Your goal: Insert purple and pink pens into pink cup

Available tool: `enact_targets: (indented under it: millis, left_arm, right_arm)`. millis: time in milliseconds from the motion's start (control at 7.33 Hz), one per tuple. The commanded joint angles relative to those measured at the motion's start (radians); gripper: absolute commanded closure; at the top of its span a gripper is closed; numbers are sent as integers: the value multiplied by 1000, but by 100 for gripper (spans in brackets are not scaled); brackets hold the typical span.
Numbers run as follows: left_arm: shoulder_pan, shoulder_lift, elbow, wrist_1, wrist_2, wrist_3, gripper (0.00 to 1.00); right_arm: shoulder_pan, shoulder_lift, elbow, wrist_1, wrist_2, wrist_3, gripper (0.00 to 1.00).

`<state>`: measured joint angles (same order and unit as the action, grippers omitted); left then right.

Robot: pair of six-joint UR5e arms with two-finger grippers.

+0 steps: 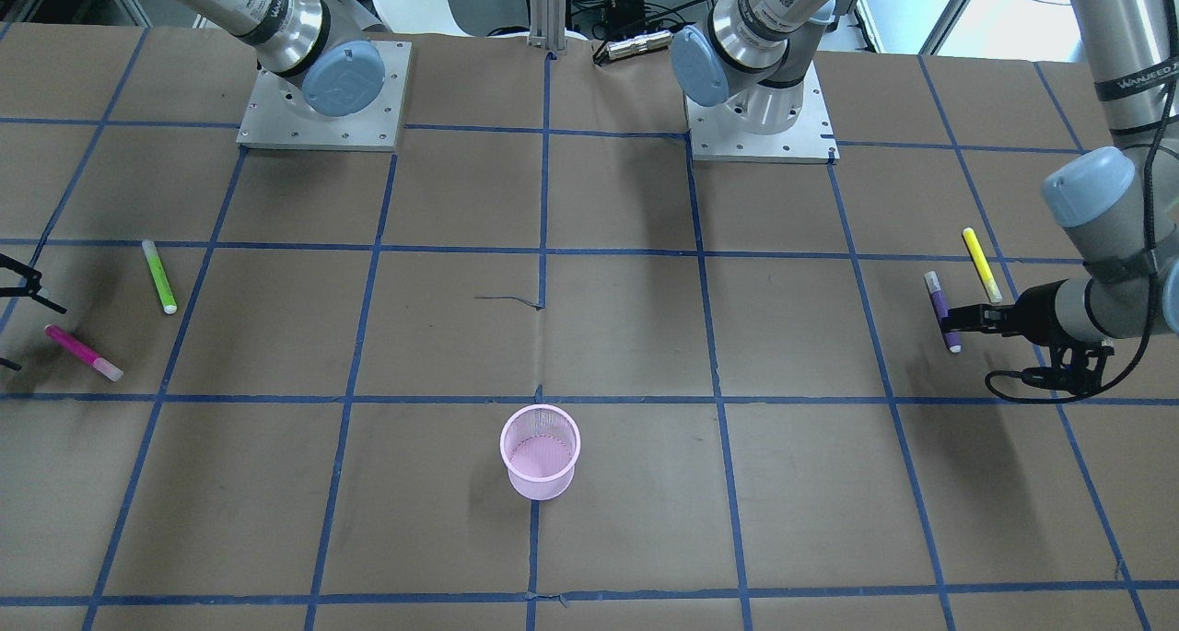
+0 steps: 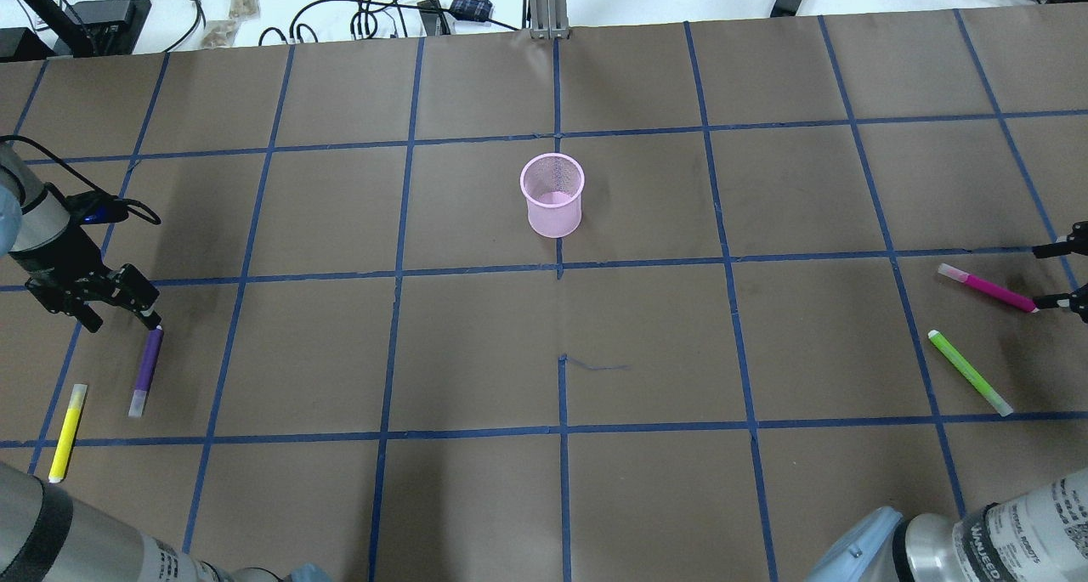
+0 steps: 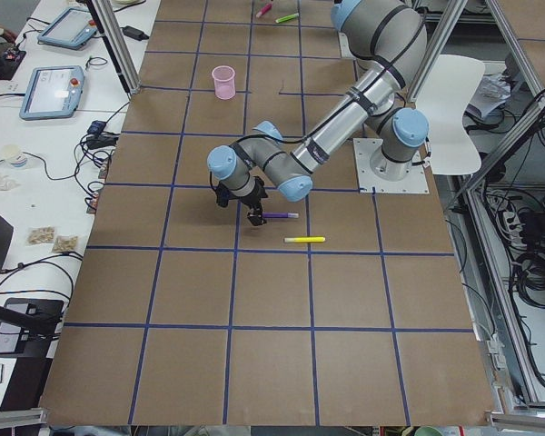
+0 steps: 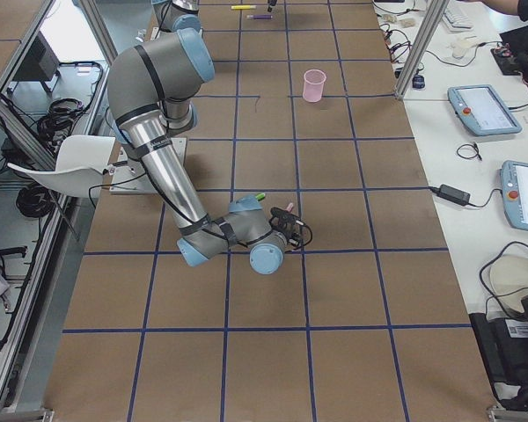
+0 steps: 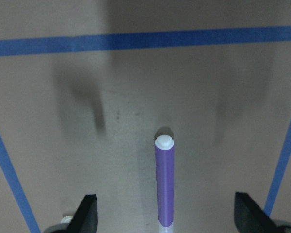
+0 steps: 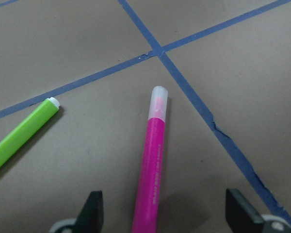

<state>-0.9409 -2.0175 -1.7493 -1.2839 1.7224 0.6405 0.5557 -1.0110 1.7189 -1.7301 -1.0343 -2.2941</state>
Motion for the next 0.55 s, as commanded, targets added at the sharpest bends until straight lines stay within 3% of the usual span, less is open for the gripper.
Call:
enact_targets:
  millis: [0, 136, 409]
  left_arm:
    - [-1, -21, -1, 5, -1, -4, 10]
    - [1, -24, -4, 17, 2, -2, 14]
    - [-1, -32, -36, 40, 0, -36, 13]
  right_arm:
    - [-5, -1, 16, -5, -3, -5, 12]
    - [-7, -4, 16, -5, -1, -7, 17]
    - [-8, -3, 19, -8, -1, -50, 43]
